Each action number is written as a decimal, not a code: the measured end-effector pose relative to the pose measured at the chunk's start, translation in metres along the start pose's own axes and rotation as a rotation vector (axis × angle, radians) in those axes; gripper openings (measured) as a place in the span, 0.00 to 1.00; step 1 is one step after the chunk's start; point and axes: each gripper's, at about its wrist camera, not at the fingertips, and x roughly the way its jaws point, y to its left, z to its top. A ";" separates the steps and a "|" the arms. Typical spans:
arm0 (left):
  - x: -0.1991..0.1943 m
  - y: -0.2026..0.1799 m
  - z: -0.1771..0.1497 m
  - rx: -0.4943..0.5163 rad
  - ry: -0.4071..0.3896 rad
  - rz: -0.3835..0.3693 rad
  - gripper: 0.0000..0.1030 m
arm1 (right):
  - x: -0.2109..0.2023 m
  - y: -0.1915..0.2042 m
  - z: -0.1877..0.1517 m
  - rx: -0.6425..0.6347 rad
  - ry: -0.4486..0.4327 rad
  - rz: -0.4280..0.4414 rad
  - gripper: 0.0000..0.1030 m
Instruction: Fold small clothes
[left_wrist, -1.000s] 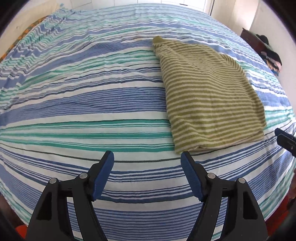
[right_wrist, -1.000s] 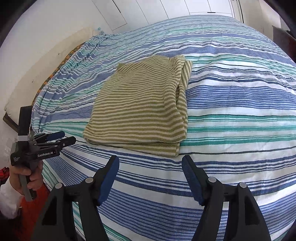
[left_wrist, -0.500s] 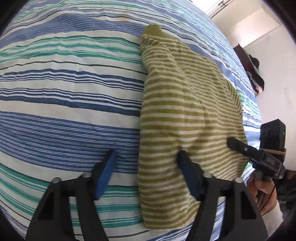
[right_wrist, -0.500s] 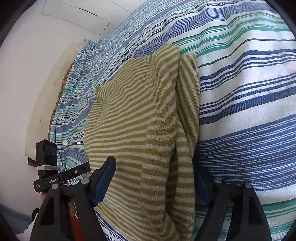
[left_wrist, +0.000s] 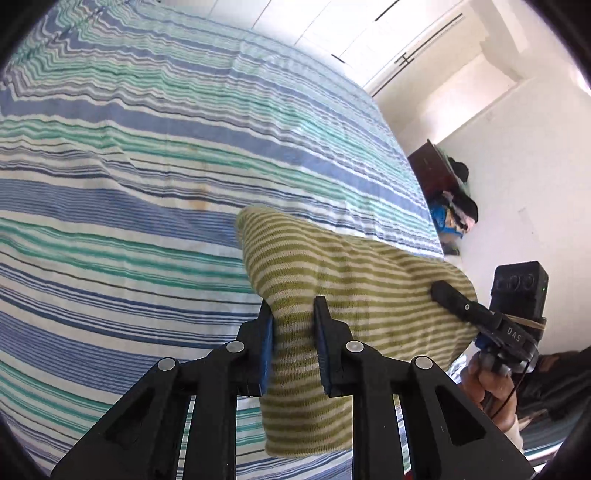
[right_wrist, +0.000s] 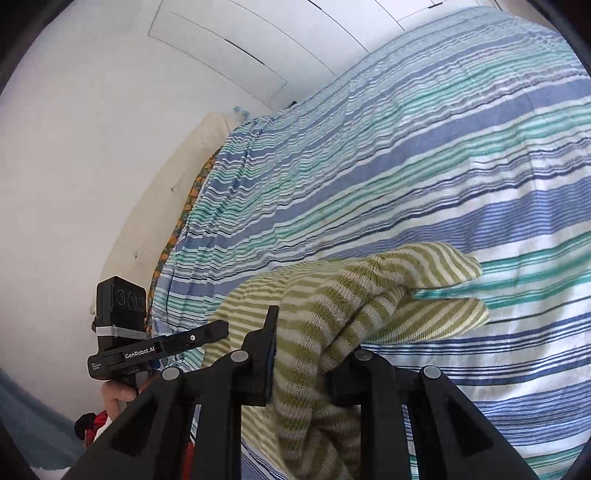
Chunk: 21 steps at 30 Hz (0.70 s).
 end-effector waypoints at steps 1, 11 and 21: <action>-0.010 0.000 -0.001 0.004 -0.002 -0.012 0.19 | -0.005 0.012 0.004 -0.017 -0.008 0.024 0.21; 0.008 0.055 -0.174 0.227 0.136 0.441 0.32 | 0.010 -0.012 -0.133 -0.036 0.253 -0.322 0.80; -0.084 0.001 -0.269 0.332 -0.202 0.724 0.98 | -0.077 0.082 -0.269 -0.301 0.071 -0.704 0.99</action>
